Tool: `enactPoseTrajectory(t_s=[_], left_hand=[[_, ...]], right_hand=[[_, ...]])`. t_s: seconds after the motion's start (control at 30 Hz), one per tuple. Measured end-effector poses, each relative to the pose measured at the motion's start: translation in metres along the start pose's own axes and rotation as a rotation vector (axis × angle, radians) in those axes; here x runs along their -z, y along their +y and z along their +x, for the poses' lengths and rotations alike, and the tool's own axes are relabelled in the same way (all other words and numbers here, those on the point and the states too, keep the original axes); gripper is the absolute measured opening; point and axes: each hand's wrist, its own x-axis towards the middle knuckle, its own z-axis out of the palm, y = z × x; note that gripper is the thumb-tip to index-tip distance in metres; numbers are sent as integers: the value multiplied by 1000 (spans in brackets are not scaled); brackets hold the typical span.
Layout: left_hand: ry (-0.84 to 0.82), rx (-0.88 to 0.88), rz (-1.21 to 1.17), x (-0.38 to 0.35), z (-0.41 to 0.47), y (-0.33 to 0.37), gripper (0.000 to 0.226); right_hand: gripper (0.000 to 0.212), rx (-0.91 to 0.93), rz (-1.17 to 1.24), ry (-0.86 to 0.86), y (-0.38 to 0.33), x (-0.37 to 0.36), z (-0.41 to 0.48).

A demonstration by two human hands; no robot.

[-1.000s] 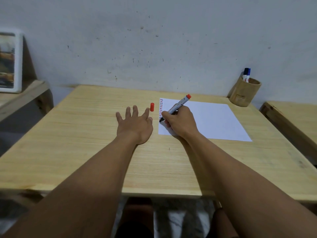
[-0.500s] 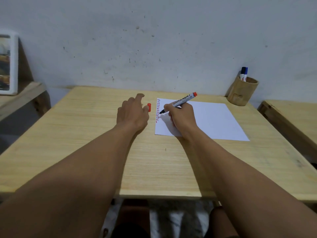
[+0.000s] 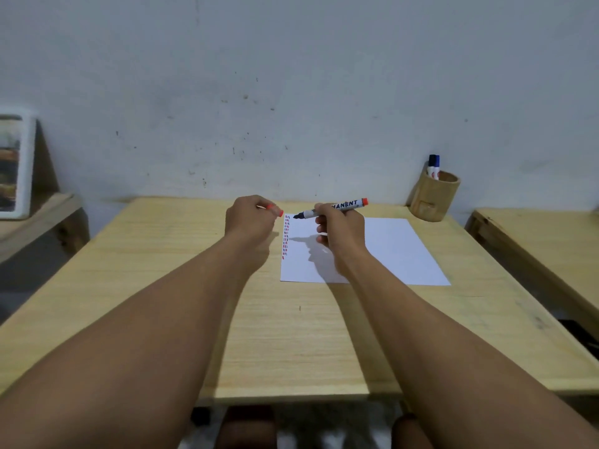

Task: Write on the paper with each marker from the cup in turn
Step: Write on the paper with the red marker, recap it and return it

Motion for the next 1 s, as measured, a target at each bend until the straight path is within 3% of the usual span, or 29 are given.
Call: enactPoseTrajectory(t_s=[0.17, 0.47, 0.77, 0.93, 1.0], left_hand=[[-150, 89, -125, 4, -1, 19, 11], [-298, 165, -208, -3, -12, 45, 18], [-282, 220, -292, -8, -15, 53, 15], [-238, 161, -284, -11, -10, 63, 18], [-244, 67, -254, -32, -15, 93, 16]], right_hand=[[17, -31, 122, 18, -21, 3, -4], [12, -4, 86, -8, -40, 21, -9], [15, -90, 263, -141, -50, 38, -10], [28, -43, 31, -139, -58, 49, -6], [28, 28, -23, -147, -80, 84, -4]])
